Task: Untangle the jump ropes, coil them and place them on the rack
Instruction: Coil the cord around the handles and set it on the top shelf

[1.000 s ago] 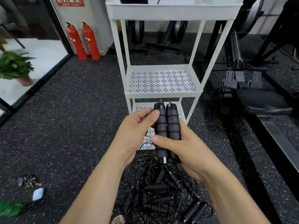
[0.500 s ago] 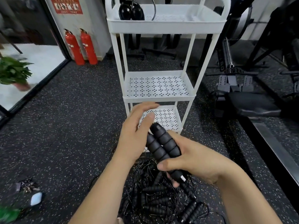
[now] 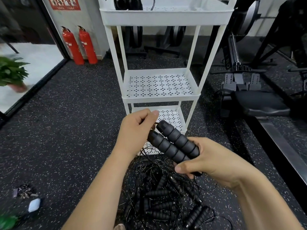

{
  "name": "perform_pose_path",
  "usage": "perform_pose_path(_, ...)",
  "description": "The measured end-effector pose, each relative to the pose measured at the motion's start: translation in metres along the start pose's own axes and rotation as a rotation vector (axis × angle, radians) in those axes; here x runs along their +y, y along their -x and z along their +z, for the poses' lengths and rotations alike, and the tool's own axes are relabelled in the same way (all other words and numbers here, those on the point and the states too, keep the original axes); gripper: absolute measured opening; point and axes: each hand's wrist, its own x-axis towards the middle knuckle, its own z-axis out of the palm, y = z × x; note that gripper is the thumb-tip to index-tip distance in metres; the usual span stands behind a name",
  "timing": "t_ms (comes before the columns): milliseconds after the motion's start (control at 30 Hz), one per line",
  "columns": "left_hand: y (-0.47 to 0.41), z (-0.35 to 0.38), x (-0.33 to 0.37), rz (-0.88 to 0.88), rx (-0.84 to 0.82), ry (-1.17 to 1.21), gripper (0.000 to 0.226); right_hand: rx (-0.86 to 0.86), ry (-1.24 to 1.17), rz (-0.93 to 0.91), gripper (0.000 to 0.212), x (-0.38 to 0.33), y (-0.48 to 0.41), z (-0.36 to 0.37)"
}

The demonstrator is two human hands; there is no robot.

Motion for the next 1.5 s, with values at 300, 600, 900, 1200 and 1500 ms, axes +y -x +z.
perform_pose_path(300, 0.004, 0.030, 0.006, -0.305, 0.112, 0.213, 0.067, -0.021, -0.220, -0.184, 0.018, -0.004, -0.002, 0.004)
perform_pose_path(600, 0.016, 0.059, -0.008, -0.065, -0.095, -0.060, 0.022, 0.283, -0.323, -0.277, 0.030, -0.002, -0.011, 0.001)
perform_pose_path(900, 0.024, 0.056, -0.010, -0.199, -0.382, -0.487, 0.045, 0.311, -0.257, -0.292, 0.025, 0.003, -0.019, 0.007)
perform_pose_path(1200, 0.026, 0.049, 0.006, -0.068, -0.617, -0.612, 0.016, 0.435, -0.249, -0.304, 0.051, 0.010, -0.025, -0.015)
perform_pose_path(1500, 0.027, 0.054, -0.001, -0.102, -0.603, -0.624, 0.009, 0.533, -0.119, -0.231, 0.036, 0.019, -0.038, -0.010)
